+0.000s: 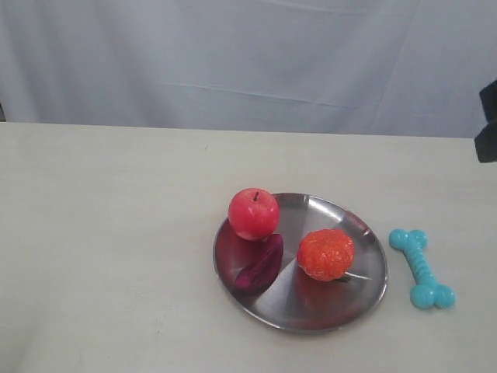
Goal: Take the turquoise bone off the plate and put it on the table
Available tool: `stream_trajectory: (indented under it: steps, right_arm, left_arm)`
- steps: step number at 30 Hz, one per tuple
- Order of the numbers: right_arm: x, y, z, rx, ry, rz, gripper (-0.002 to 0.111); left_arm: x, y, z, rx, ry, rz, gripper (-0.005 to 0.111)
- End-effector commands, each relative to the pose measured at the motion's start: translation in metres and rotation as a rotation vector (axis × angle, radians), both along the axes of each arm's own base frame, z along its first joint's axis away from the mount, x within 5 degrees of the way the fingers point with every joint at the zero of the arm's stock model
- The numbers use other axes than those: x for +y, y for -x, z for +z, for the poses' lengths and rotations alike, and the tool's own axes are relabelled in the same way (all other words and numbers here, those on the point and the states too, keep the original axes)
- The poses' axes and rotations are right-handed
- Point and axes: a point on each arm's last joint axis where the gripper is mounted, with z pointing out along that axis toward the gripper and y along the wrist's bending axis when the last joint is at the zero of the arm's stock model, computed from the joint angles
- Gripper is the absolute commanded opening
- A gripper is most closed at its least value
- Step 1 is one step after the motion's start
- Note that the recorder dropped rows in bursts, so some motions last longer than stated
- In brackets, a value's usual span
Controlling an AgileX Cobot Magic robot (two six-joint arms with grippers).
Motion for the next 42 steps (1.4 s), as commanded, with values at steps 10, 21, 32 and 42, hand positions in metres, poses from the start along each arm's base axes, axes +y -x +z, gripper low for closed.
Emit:
stream_trajectory:
  steps: [10, 21, 32, 42]
  right_arm:
    - [0.036, 0.112, 0.002, -0.228, -0.222, 0.2, 0.0]
    - [0.035, 0.153, -0.012, -0.32, -0.258, 0.244, 0.0]
    - [0.021, 0.157, 0.012, -0.666, -0.076, 0.227, 0.0]
    - [0.024, 0.123, -0.006, -0.906, 0.059, 0.268, 0.0]
  left_arm:
    - [0.0, 0.0, -0.001, 0.001, 0.001, -0.002, 0.0]
    - [0.0, 0.0, -0.001, 0.001, 0.001, -0.002, 0.0]
    - [0.0, 0.0, -0.001, 0.001, 0.001, -0.002, 0.0]
    - [0.0, 0.0, -0.001, 0.001, 0.001, -0.002, 0.0]
